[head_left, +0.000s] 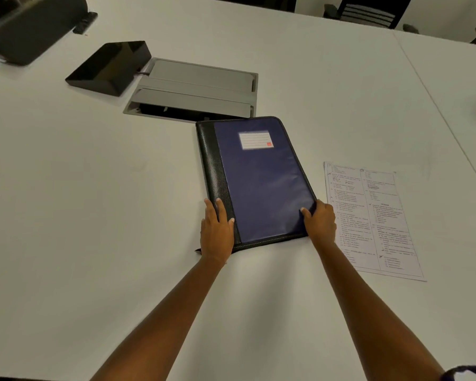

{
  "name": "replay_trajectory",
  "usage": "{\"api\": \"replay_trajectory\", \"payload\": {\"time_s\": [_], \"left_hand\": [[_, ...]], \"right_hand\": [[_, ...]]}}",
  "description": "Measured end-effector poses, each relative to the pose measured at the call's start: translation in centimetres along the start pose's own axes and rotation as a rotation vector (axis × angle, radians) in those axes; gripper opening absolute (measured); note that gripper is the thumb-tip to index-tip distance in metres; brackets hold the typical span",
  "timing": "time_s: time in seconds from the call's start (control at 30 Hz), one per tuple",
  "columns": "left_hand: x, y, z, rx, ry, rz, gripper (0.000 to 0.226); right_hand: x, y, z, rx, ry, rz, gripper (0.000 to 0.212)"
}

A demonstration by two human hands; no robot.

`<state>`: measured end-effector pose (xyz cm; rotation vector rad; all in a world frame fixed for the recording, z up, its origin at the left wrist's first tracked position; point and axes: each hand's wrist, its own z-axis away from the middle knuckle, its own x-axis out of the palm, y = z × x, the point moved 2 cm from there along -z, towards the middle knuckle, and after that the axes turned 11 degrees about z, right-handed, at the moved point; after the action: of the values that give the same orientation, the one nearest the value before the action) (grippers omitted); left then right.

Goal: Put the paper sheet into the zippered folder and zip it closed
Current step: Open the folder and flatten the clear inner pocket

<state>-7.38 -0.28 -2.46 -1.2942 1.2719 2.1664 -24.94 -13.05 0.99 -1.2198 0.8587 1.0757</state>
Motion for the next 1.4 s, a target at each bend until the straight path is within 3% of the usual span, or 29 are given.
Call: {"api": "replay_trajectory", "payload": {"time_s": [0.23, 0.6, 0.87, 1.03, 1.17, 1.3, 1.4], "left_hand": [[0.0, -0.4, -0.6, 0.012, -0.026, -0.065, 0.059], [-1.6, -2.2, -1.4, 0.028, -0.037, -0.086, 0.056], [-3.0, -0.5, -1.5, -0.019, -0.078, 0.04, 0.056], [-5.7, 3.3, -2.2, 0.009, -0.145, 0.242, 0.057], [-9.4, 8.1, -1.7, 0.116, -0.107, 0.528, 0.061], [-14.3, 12.8, -1.3, 0.205, -0.023, 0.685, 0.068], [-17.6, 14.0, -1.9, 0.268, 0.008, 0.589, 0.064]], "right_hand": [[-0.5, 0.5, -0.2, 0.069, -0.055, 0.0, 0.047], [1.1, 1.5, 2.5, 0.106, -0.092, -0.208, 0.05], [-3.0, 0.2, 2.7, 0.138, 0.035, -0.391, 0.045], [-7.6, -2.8, 3.7, 0.002, 0.153, -0.496, 0.018], [-10.5, -6.4, 5.3, -0.138, 0.159, -0.55, 0.032], [-12.2, -10.4, 7.1, -0.292, 0.015, -0.709, 0.025], [-12.4, -13.3, 8.1, -0.414, -0.114, -0.786, 0.023]]}}
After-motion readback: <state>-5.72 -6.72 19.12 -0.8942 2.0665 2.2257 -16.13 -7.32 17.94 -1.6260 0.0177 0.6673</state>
